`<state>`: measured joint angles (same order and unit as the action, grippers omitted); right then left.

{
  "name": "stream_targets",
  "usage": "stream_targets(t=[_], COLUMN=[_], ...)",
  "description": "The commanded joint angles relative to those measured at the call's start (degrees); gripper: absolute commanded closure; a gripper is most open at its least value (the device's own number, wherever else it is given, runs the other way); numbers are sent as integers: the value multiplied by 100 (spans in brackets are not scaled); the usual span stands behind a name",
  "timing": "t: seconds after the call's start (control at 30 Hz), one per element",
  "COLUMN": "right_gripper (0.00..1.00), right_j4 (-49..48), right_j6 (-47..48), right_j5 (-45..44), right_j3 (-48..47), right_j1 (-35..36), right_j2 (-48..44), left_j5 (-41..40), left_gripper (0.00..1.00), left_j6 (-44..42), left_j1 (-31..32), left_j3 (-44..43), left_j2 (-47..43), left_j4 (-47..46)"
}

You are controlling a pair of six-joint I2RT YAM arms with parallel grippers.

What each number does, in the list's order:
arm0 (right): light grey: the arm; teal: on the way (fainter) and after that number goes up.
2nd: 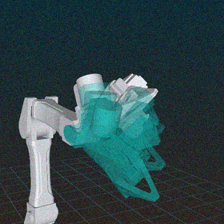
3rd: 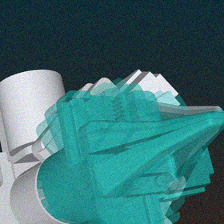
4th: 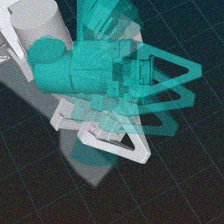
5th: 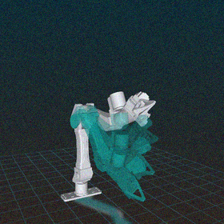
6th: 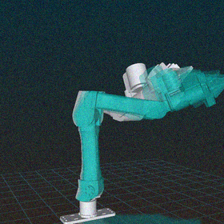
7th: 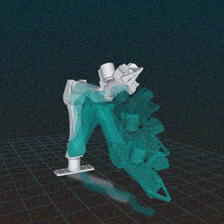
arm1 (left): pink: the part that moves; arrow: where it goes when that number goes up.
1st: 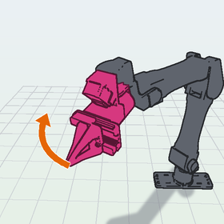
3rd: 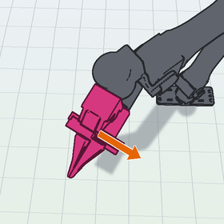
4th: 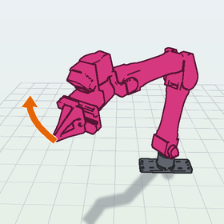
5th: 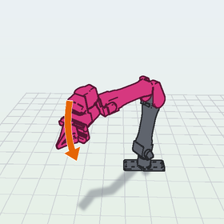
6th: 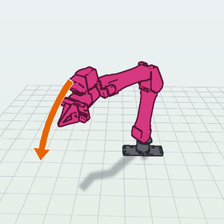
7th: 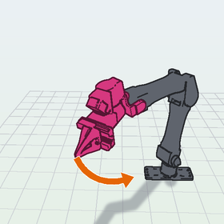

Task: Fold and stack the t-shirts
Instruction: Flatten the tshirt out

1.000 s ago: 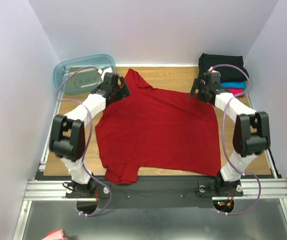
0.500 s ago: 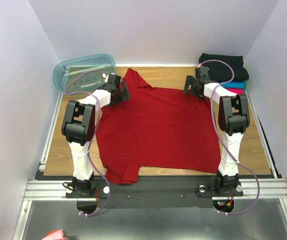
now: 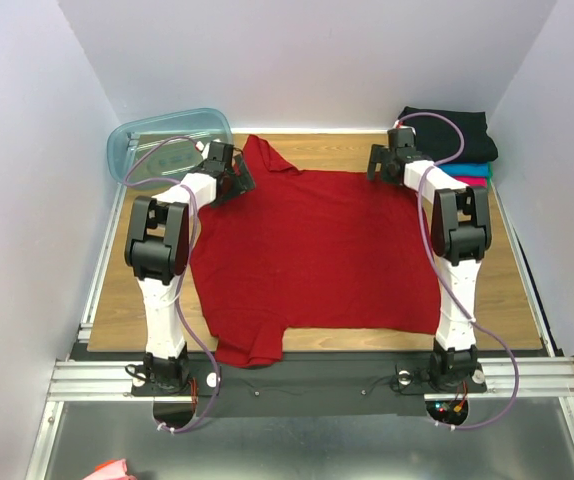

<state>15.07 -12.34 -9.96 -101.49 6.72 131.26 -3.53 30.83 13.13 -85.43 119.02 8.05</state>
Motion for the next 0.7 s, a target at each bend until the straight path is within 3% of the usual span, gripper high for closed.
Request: stream_targets(t=[0.0, 0.13, 0.2, 0.37, 0.47, 0.5, 0.67], right_gripper=[0, 0, 0, 0, 0, 0, 0], right_j4=[110, 128, 119, 119, 119, 119, 136], right_j6=[12, -93, -146, -584, -761, -866, -1129], right_j5=[388, 766, 820, 864, 811, 785, 477], right_j3=[-46, 374, 673, 1938, 2782, 3193, 4180], right_j1=[-22, 127, 215, 400, 427, 427, 427], right_j2=[-653, -1644, -2033, -3219, -3905, -4098, -5276], left_j5=[99, -50, -542, -1150, -1229, -1281, -1361], left_gripper=[1, 2, 1, 1, 2, 2, 2], left_j6=[-42, -16, 142, 1186, 1960, 2467, 4314], left_j1=[76, 461, 646, 1341, 2148, 2699, 4617], left_j3=[-203, 585, 1000, 2722, 3573, 3725, 4297], left_j2=[-754, -1959, -2811, -4420, -5335, -5693, -6250], left_j4=[222, 476, 679, 1566, 2103, 2356, 3594])
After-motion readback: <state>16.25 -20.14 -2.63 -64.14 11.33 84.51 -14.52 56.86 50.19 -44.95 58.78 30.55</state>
